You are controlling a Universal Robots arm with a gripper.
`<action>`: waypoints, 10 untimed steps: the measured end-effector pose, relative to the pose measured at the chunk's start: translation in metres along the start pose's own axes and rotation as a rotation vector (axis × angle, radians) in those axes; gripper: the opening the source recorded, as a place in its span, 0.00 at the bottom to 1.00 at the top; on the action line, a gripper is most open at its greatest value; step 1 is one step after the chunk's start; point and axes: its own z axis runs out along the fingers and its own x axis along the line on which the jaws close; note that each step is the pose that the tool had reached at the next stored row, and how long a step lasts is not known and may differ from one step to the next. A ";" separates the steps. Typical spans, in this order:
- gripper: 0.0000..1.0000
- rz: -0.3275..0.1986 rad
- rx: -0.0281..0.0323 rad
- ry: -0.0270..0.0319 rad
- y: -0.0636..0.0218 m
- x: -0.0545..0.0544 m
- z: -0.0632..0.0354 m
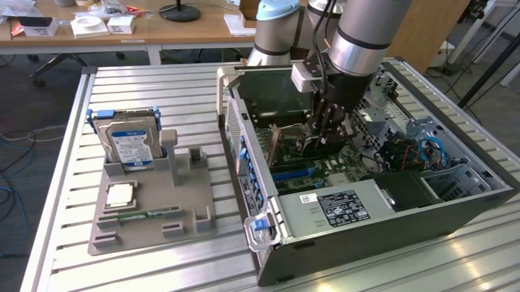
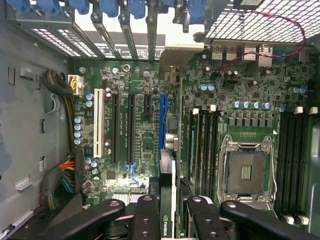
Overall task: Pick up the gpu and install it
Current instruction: 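Insert the gpu into the slot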
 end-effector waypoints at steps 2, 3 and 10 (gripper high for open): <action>0.26 0.000 -0.0001 0.0001 0.0001 0.000 0.0000; 0.26 0.000 0.0000 0.0002 0.0005 0.000 0.0000; 0.26 0.000 0.0017 0.0000 0.0049 0.001 0.0001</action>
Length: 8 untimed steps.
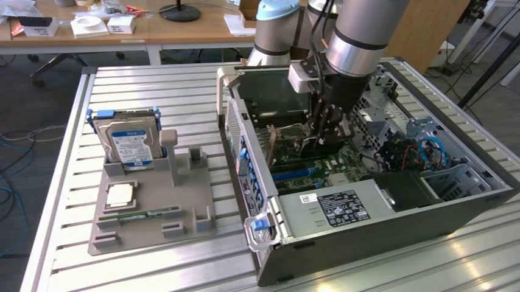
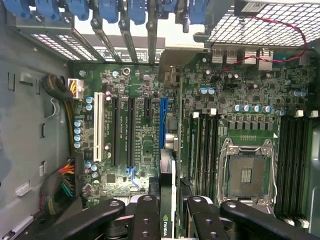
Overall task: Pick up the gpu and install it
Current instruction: 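Insert the gpu into the slot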
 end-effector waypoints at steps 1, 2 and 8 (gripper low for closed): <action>0.26 0.000 0.0000 0.0000 0.0000 0.001 0.0000; 0.26 0.000 0.0000 0.0000 0.0001 0.002 0.0001; 0.26 0.000 0.0001 0.0000 0.0010 0.004 0.0004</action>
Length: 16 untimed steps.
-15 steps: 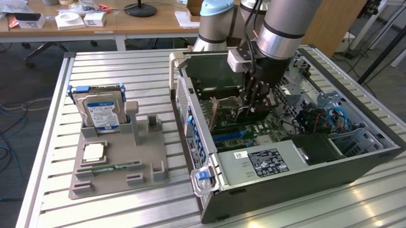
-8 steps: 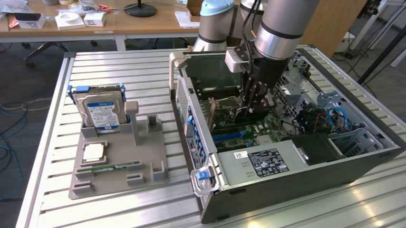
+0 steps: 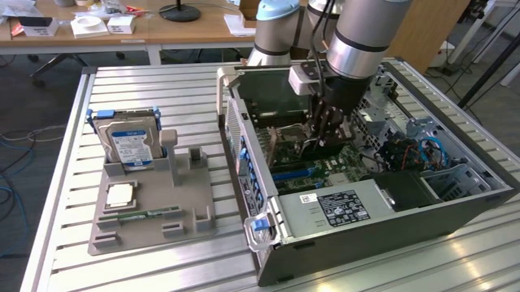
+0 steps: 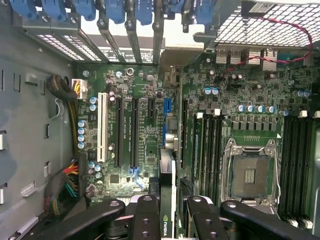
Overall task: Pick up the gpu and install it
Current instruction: 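Insert the gpu into the slot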
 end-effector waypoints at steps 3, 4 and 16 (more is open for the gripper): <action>0.26 0.000 -0.0001 0.0001 0.0026 0.000 0.0002; 0.26 0.000 0.0000 0.0000 0.0031 0.000 0.0006; 0.26 0.000 -0.0001 0.0002 0.0038 0.000 0.0089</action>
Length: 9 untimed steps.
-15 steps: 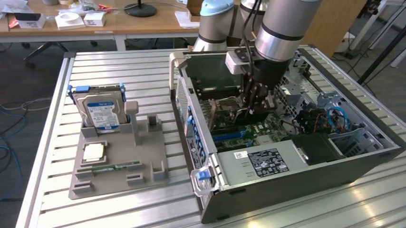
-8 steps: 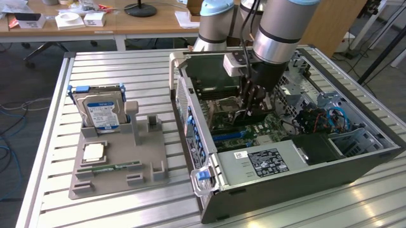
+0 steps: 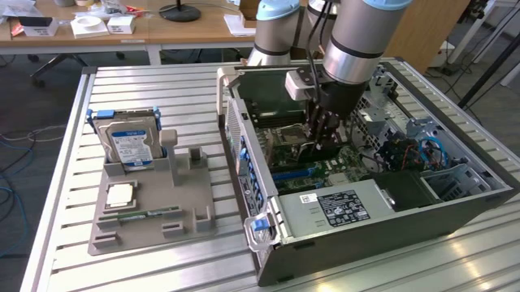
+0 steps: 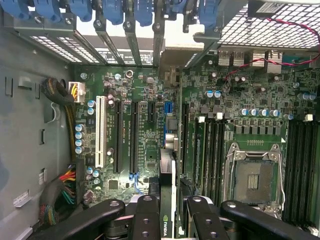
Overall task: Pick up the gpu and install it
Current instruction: 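Insert the gpu into the slot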
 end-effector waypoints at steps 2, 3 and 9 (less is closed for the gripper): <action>0.26 0.000 0.0003 -0.0006 0.0000 0.000 0.0009; 0.26 0.000 0.0002 -0.0004 0.0000 0.000 0.0018; 0.26 0.000 0.0005 -0.0002 0.0018 0.000 0.0024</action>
